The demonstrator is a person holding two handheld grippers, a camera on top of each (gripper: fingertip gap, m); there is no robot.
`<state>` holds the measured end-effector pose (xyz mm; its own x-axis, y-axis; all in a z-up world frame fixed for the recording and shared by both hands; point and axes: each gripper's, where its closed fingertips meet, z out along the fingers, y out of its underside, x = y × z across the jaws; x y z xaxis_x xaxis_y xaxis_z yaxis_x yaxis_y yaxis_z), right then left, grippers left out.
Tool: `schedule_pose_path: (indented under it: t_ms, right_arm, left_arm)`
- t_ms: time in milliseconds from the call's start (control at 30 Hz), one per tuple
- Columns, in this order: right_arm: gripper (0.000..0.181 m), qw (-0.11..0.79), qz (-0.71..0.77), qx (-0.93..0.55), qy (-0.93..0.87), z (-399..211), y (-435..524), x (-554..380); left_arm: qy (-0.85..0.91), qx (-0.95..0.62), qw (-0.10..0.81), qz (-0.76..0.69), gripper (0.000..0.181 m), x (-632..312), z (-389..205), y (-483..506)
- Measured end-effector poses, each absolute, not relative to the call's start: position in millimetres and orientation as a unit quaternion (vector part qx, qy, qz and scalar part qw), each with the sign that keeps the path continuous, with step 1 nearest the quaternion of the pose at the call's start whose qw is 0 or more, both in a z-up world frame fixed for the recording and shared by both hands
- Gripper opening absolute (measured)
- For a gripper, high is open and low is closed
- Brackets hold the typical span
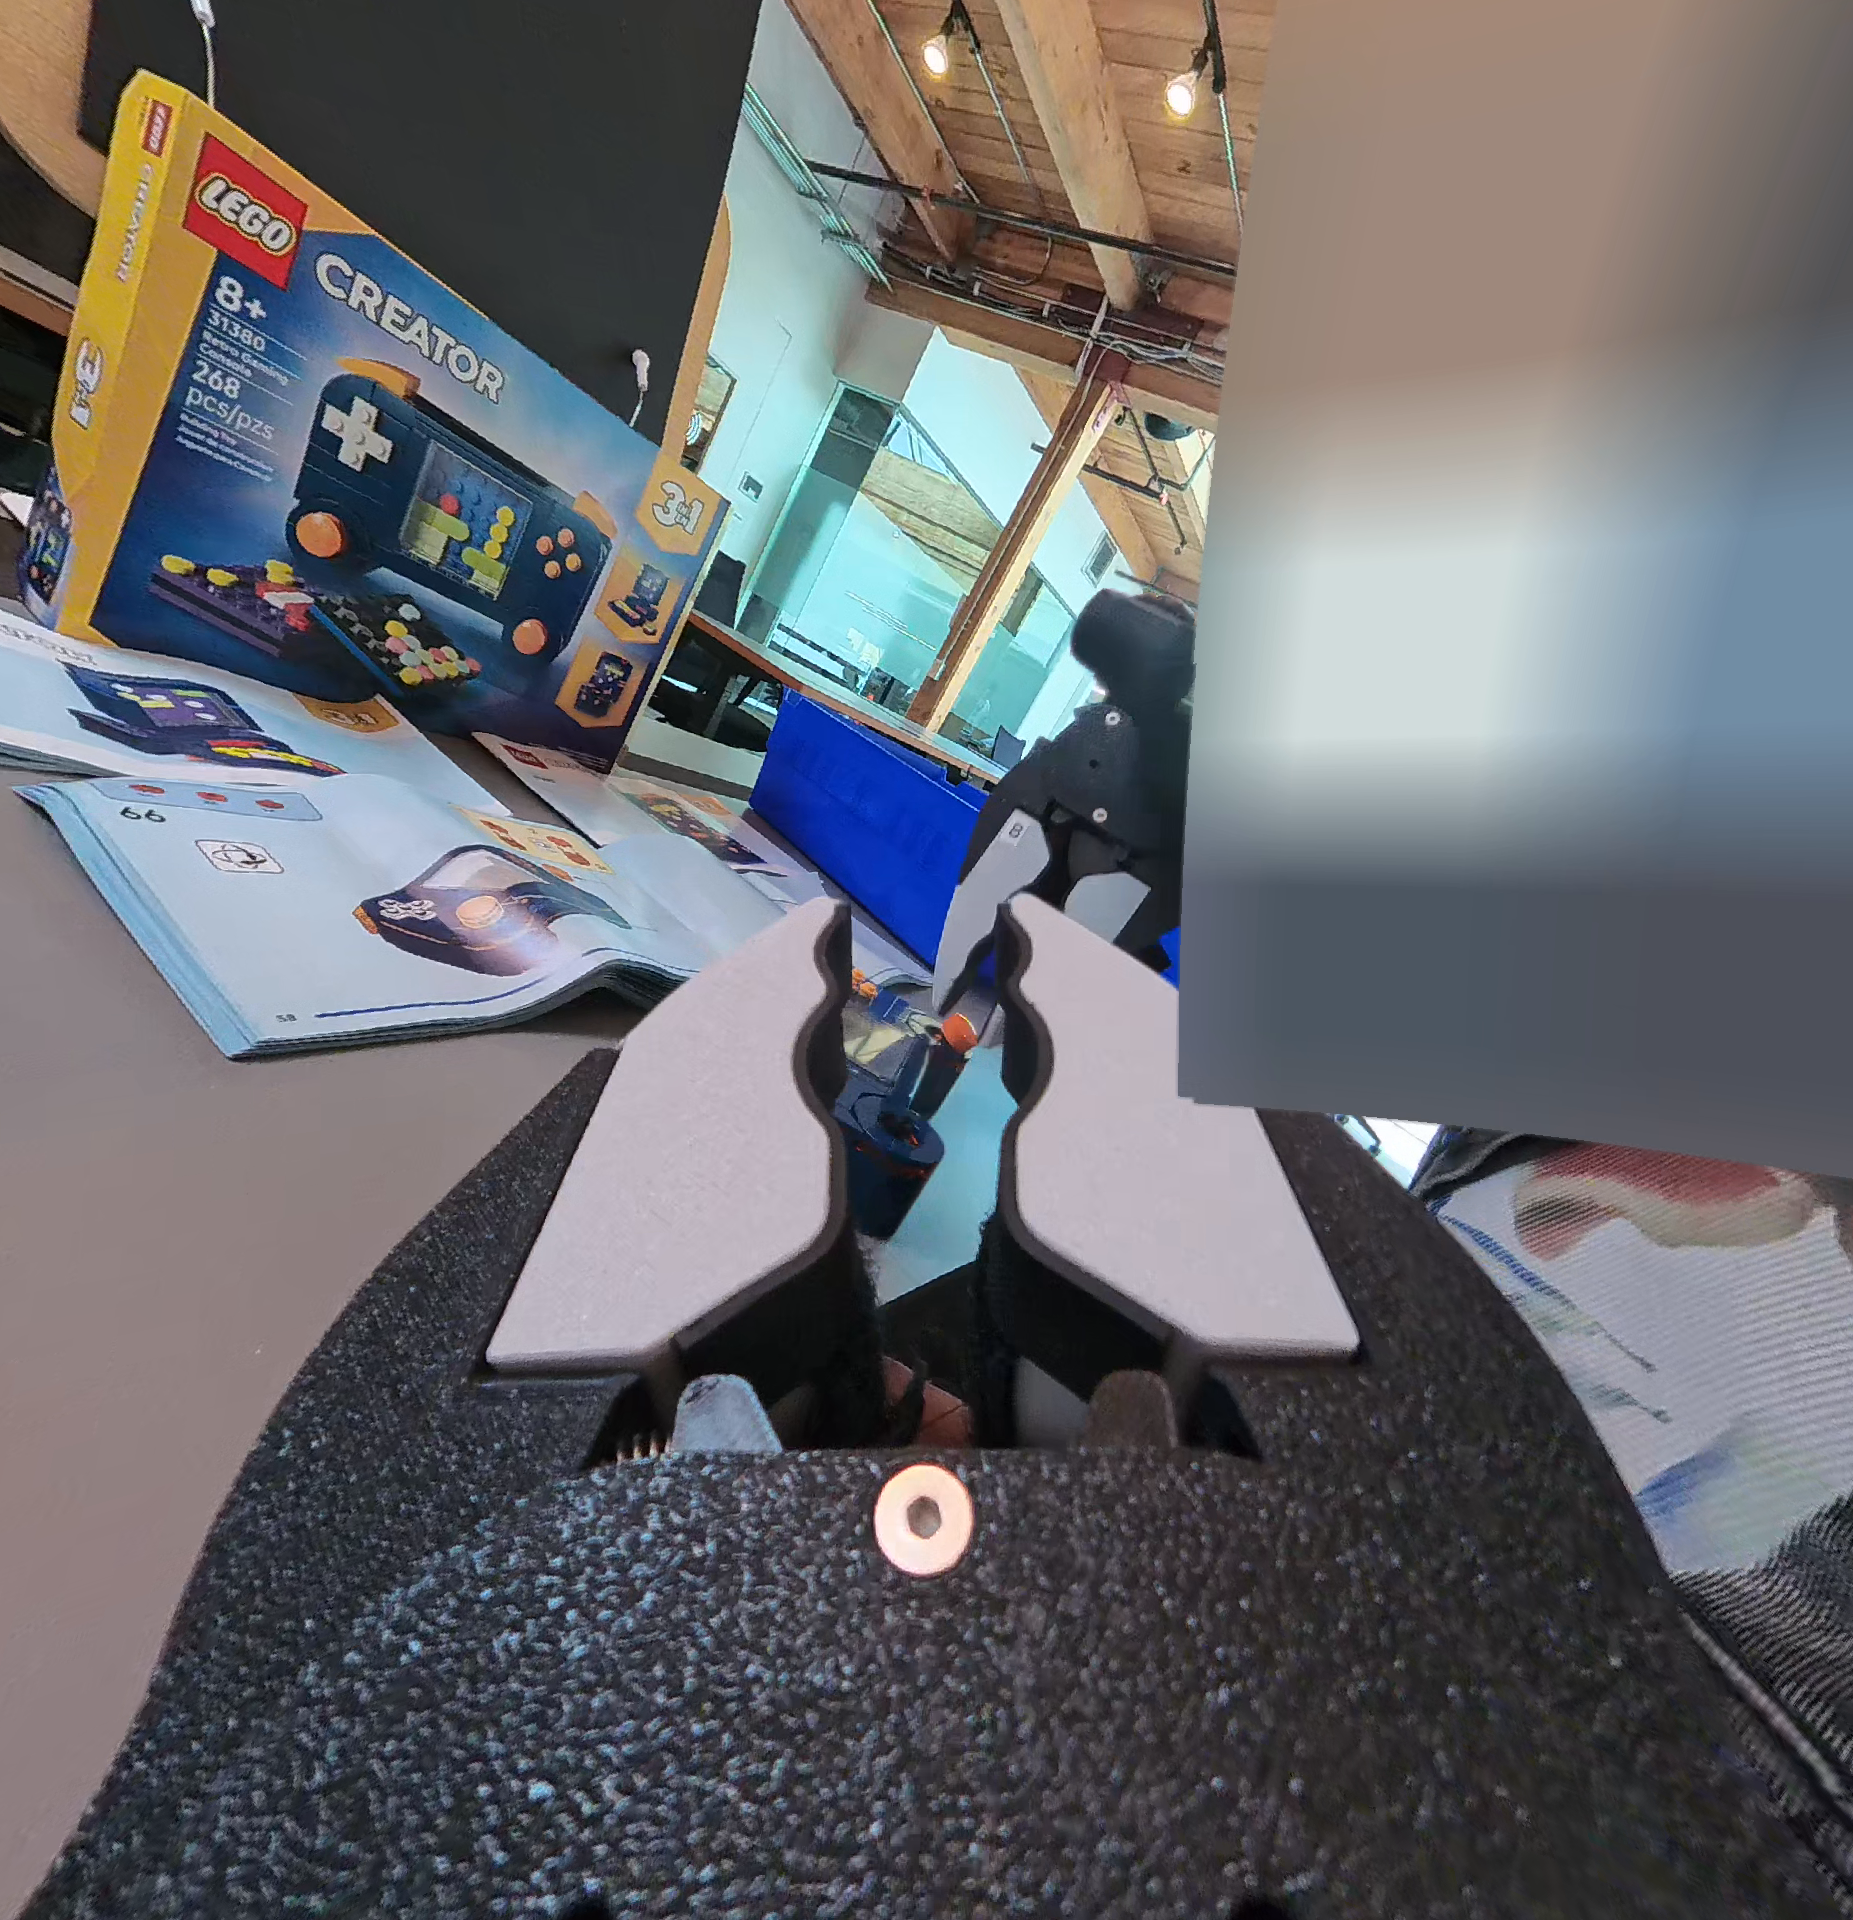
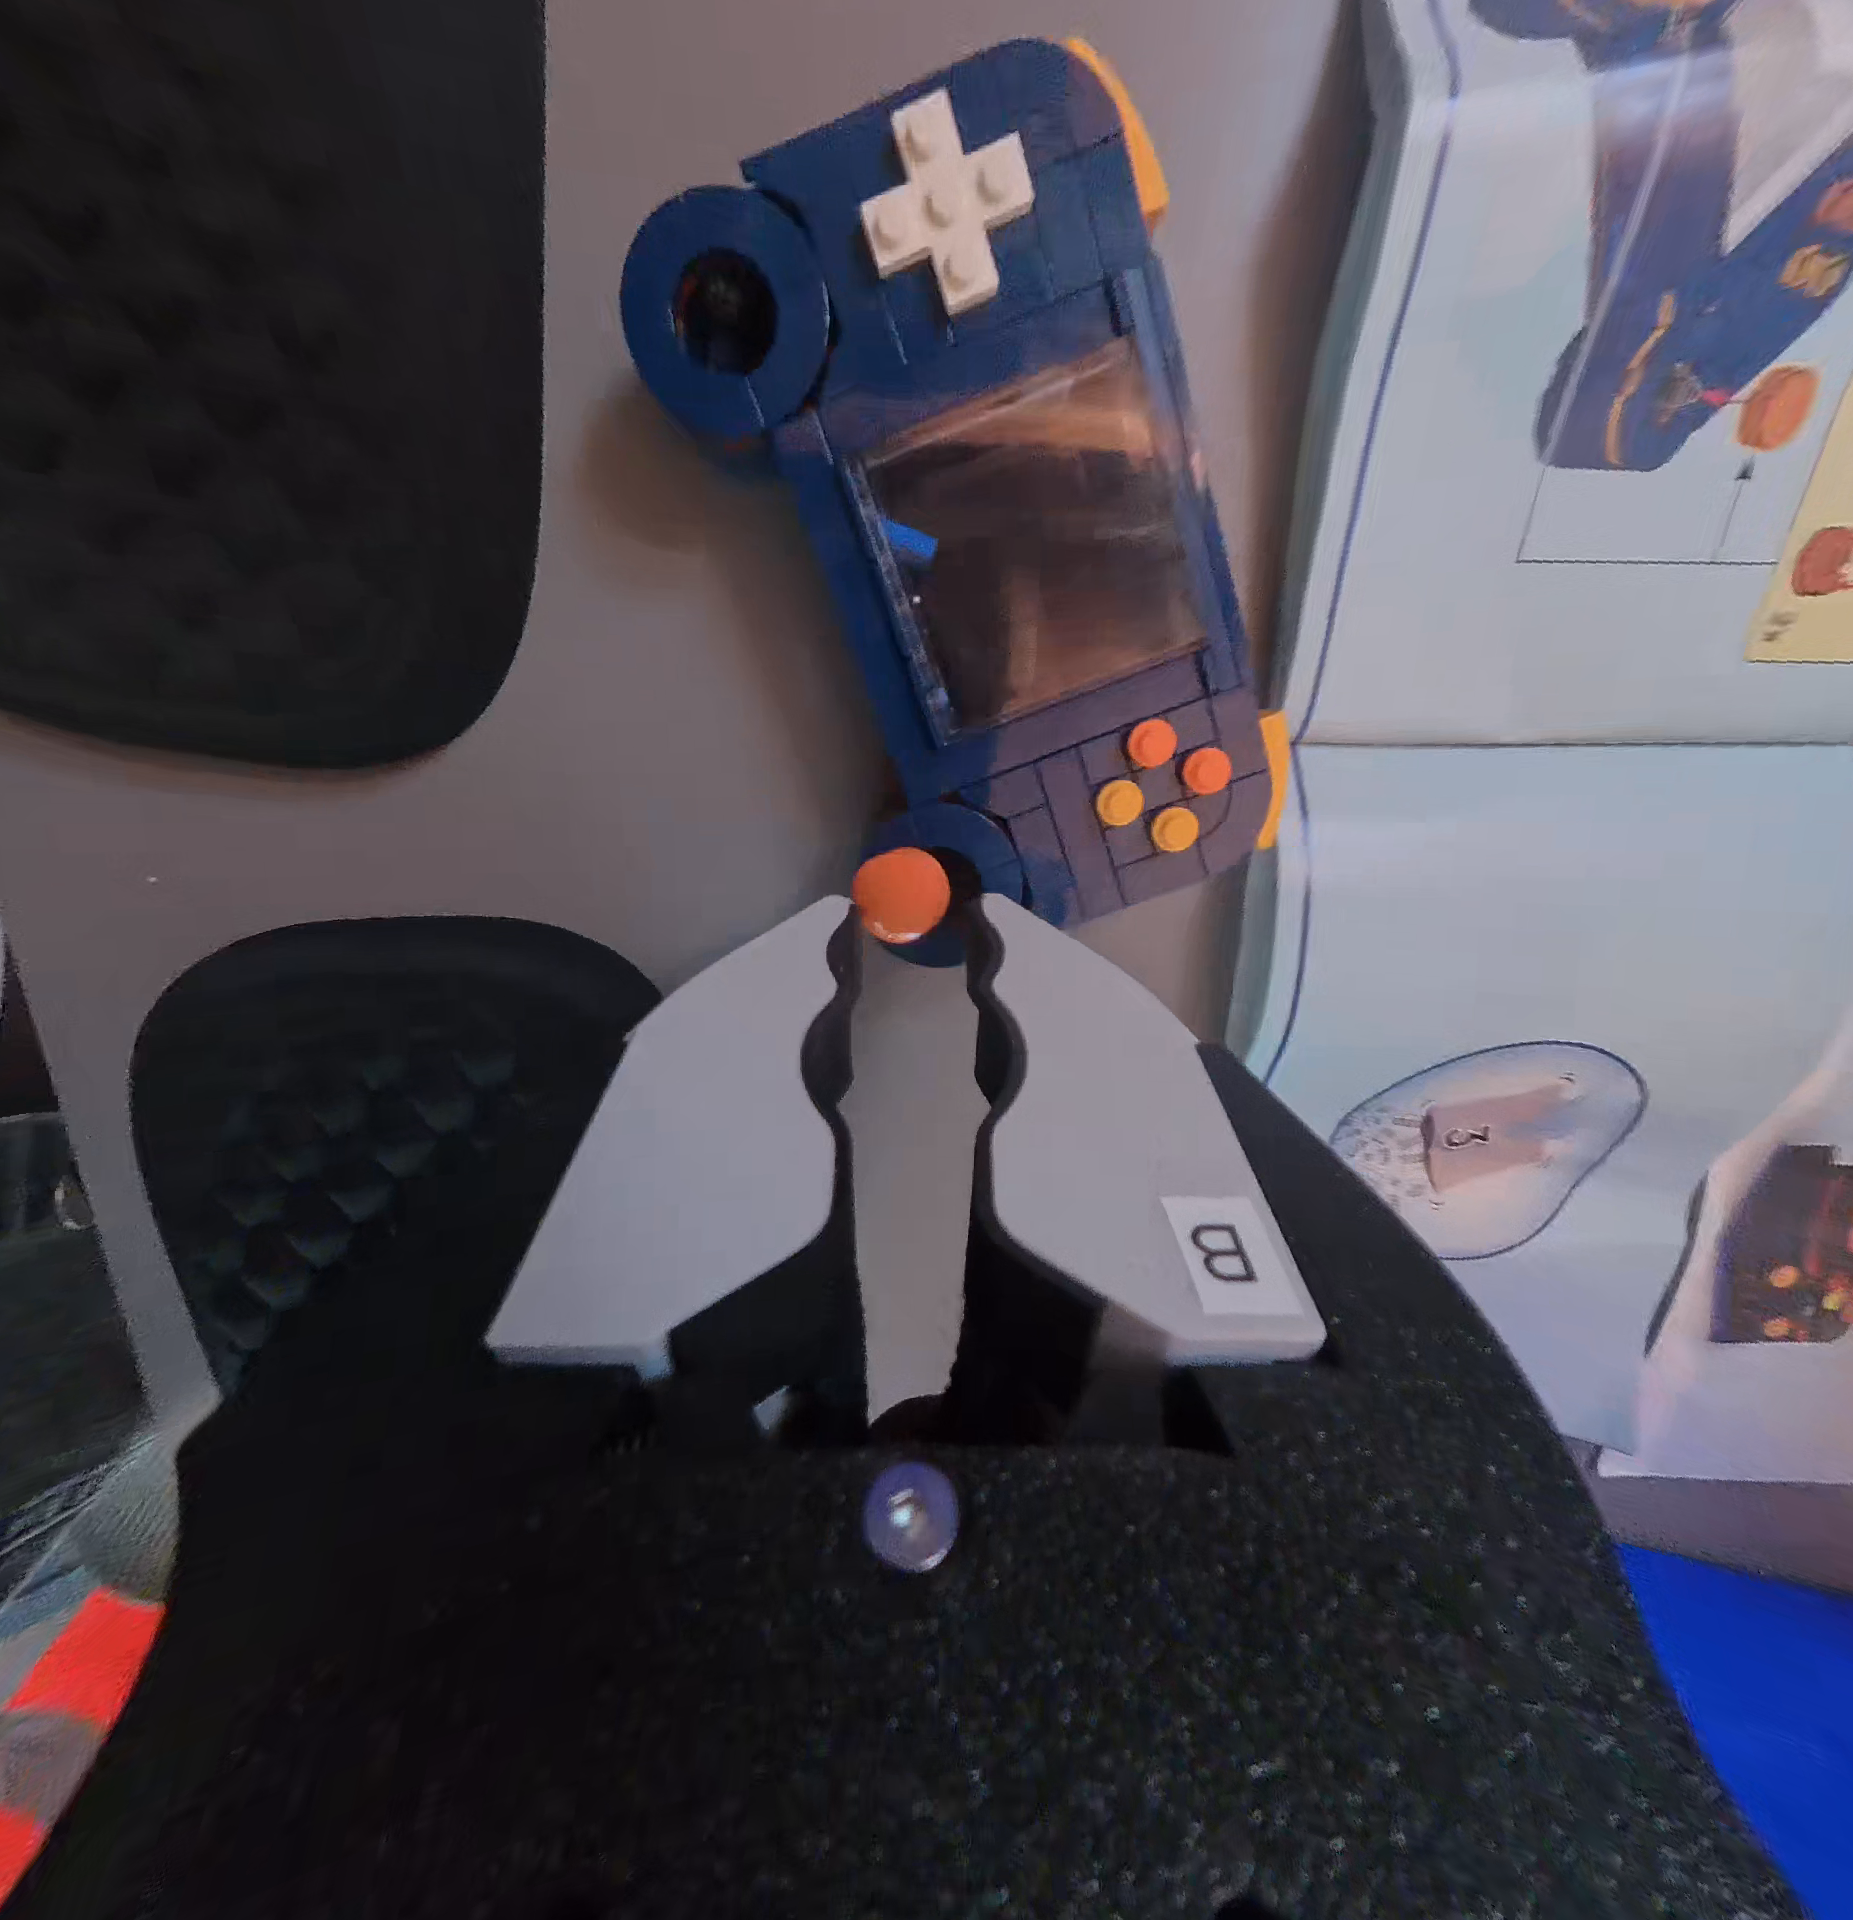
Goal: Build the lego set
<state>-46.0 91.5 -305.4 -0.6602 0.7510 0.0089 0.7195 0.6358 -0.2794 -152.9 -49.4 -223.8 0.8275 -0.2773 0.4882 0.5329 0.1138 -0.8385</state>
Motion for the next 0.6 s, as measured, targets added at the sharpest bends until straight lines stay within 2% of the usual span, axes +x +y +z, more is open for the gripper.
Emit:
schedule_pose_path:
  t_ms: [233,333,433,533,600]
  right_arm:
    - [0.039,0.09,0.164,-0.412,-0.892,-300,94,-41]
    - [0.038,0.107,0.195,-0.409,-0.885,-294,87,-43]
    - [0.033,0.127,0.259,-0.375,-0.881,-275,62,-57]
    - [0.03,0.135,0.333,-0.31,-0.88,-259,18,-82]
    - [0.029,0.12,0.327,-0.272,-0.897,-267,-3,-100]
  left_arm:
    - [-0.08,-0.626,0.732,-0.256,0.026,-145,-225,-47]
    - [-0.054,-0.667,0.709,-0.221,0.033,-136,-231,-47]
    - [-0.026,-0.742,0.65,-0.165,0.042,-130,-248,-53]
    - [-0.021,-0.797,0.592,-0.112,0.044,-133,-266,-63]
    - [-0.029,-0.814,0.572,-0.098,0.043,-134,-272,-68]
